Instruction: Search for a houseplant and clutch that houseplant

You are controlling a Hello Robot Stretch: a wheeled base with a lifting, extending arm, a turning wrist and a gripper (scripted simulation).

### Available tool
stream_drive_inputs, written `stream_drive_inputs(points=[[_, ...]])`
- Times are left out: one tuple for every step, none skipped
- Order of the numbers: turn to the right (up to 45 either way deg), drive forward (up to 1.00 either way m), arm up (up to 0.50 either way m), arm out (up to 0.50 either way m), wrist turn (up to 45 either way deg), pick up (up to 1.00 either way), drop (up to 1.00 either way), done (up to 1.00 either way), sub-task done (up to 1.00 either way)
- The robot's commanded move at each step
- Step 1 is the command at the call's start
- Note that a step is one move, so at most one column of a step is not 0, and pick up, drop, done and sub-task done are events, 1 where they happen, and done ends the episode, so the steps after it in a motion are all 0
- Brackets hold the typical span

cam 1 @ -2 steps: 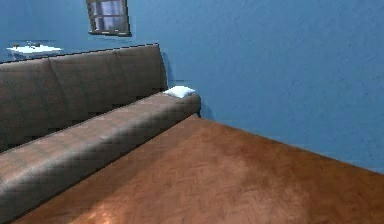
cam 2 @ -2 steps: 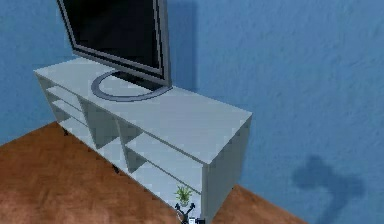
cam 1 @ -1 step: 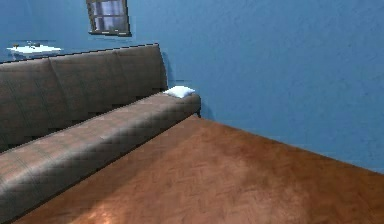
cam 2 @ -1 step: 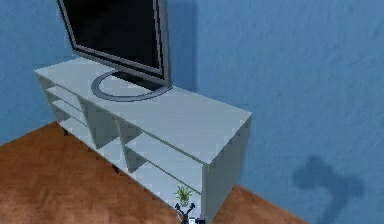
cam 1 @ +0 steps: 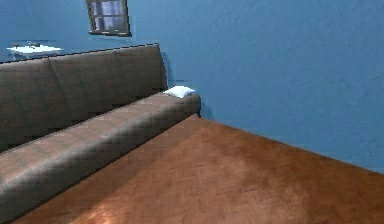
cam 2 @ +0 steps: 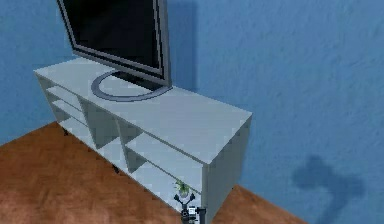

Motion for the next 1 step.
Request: stream_drive_inputs(points=[[0.0,0.0,0.0,0.0,0.0,0.0,0.0,1.0,0.0]])
